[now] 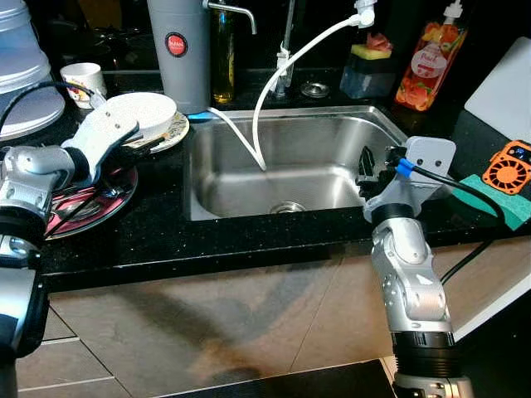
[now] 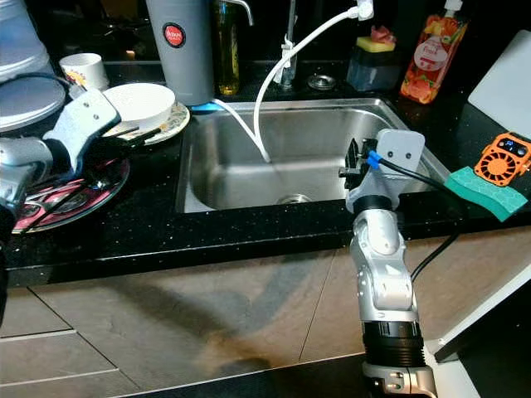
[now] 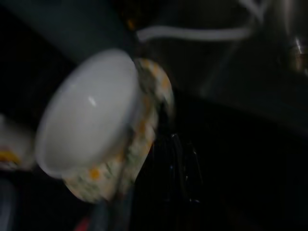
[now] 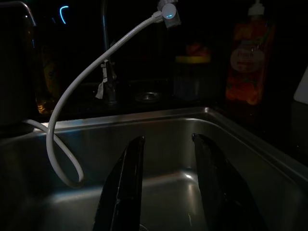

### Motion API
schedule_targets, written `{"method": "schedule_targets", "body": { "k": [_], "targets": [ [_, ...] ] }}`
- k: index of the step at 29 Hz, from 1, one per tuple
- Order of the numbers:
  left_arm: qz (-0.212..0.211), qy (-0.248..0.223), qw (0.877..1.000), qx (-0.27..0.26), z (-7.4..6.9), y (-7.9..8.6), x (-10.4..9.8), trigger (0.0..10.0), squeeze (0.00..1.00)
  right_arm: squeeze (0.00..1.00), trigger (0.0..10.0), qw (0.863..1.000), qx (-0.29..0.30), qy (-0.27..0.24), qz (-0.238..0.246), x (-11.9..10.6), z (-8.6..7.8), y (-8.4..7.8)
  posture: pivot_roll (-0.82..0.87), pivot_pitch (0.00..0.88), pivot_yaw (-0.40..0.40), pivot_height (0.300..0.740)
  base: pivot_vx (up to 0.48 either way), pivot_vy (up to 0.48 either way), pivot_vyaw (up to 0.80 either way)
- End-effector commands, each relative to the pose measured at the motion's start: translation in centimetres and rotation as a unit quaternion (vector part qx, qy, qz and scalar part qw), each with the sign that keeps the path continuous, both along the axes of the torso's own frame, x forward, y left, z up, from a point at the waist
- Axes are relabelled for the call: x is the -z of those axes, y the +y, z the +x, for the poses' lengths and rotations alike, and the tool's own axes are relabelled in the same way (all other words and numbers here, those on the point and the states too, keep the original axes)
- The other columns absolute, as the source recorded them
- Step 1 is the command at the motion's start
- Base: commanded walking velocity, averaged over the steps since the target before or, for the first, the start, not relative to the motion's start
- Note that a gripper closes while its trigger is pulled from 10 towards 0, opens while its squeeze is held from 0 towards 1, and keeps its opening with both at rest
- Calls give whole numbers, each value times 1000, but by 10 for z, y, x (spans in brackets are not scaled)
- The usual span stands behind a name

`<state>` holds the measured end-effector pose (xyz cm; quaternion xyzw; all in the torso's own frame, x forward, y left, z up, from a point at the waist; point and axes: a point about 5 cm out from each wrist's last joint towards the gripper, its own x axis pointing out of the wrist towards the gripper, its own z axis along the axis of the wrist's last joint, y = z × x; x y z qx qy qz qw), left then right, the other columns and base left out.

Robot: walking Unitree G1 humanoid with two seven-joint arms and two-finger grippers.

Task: Kitchen organization

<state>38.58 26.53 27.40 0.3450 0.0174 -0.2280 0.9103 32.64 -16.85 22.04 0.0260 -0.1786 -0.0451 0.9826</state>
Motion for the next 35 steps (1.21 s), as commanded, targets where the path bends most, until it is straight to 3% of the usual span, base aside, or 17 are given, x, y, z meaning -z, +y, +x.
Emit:
{"method": "schedule_targets", "body": {
  "k": [1,2,5,7,10,13,14,17,18,19,23,24,28,29,30,32,35],
  "targets": [
    [-22,-64,997,23,3,-14,-30,10000,0,0,10000,1000,1,0,-2,-1,2,0,46,0,-17,740,0,0,0],
    [-48,-95,993,44,2,-23,-47,10000,0,0,10000,1000,0,0,-2,-1,2,0,46,0,-17,740,0,0,0],
    [-66,-112,990,60,1,-28,-58,10000,0,0,10000,1000,0,0,-2,-1,2,0,46,0,-17,740,0,0,0],
    [-117,-149,974,127,-2,-53,-82,10000,0,0,10000,1000,-1,-1,-2,-1,2,1,47,0,-17,740,0,0,0],
    [-124,-154,970,140,-3,-59,-85,10000,0,0,10000,1000,-1,-1,-2,-1,2,1,47,0,-17,740,0,0,0],
    [-161,-167,951,205,-4,-89,-86,10000,0,0,10000,1000,-1,-1,-2,-1,2,0,44,0,-18,740,0,0,0],
    [-161,-167,951,205,-4,-89,-86,10000,0,0,10000,1000,-1,-1,-2,-1,2,0,44,0,-18,740,0,0,0],
    [-264,-148,911,279,-4,-126,-78,10000,0,0,10000,1000,2,-1,-3,-2,2,-1,35,0,-17,740,0,0,0],
    [-264,-148,911,279,-4,-126,-78,10000,0,0,10000,1000,2,-1,-3,-2,2,-1,35,0,-17,740,0,0,0],
    [-302,-130,900,286,-1,-136,-72,10000,0,0,10000,1000,3,-1,-4,-2,1,-1,35,0,-17,740,0,0,0],
    [-362,-77,891,263,8,-151,-53,10000,0,0,10000,1000,7,-1,-5,-2,0,-3,14,0,-14,740,0,0,0],
    [-388,-37,892,231,14,-156,-38,10000,0,0,10000,1000,8,-1,-5,-2,-1,-5,9,0,-15,740,0,0,0],
    [-398,-12,896,195,19,-159,-25,10000,0,0,10000,1000,10,0,-6,-2,-1,-6,9,0,-15,740,0,0,0],
    [-394,43,913,98,28,-157,1,10000,0,0,10000,1000,10,1,-6,-1,-2,-6,7,0,-15,740,0,0,0],
    [-394,43,913,98,28,-157,1,10000,0,0,10000,1000,10,1,-6,-1,-2,-6,7,0,-15,740,0,0,0],
    [-399,106,911,-14,33,-150,35,10000,0,0,10000,1000,8,2,-6,-1,-2,-4,10,0,-17,740,0,0,0],
    [-415,129,900,-28,32,-151,48,10000,0,0,10000,1000,7,2,-5,-1,-2,-3,12,0,-16,740,0,0,0]
  ]
}}
